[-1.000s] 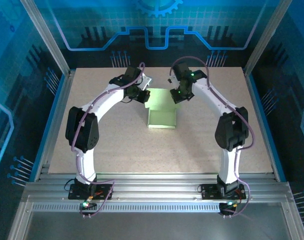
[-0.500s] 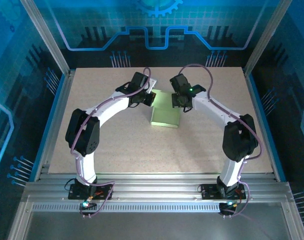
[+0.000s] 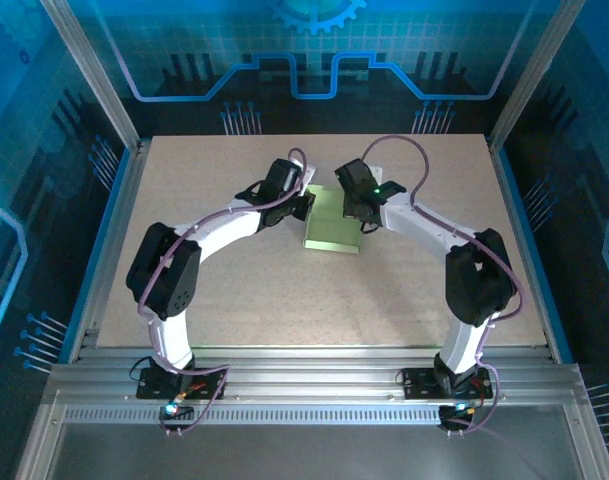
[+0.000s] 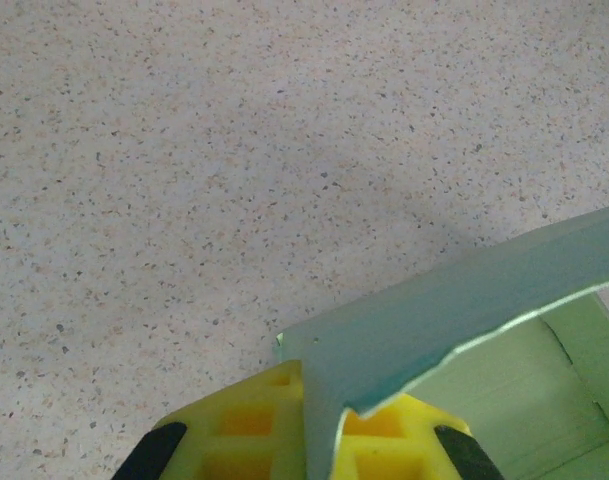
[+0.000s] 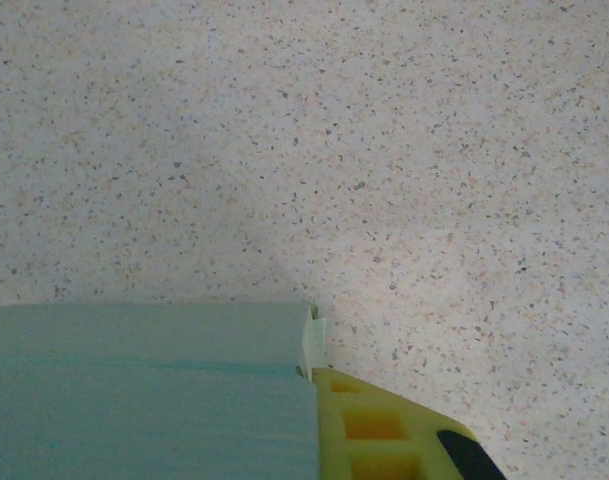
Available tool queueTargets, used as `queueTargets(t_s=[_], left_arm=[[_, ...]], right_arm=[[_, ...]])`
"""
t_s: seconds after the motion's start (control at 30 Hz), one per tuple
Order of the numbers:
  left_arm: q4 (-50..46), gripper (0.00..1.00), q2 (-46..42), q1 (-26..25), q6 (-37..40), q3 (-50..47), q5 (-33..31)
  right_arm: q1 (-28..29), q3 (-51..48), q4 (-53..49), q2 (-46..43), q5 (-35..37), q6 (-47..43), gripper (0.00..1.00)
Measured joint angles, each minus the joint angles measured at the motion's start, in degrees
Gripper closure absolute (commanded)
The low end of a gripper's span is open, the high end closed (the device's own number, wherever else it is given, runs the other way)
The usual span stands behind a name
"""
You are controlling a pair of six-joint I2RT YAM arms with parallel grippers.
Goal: Fold the paper box
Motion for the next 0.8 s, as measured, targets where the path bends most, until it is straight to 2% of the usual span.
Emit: queueTargets(t_s=[0.8], left_arm=[[13.05, 1.0, -4.24, -5.84, -2.12, -11.63, -11.26]], right_arm=[[2.01, -8.04, 6.64, -3.48, 4.39, 6.32, 1.0]])
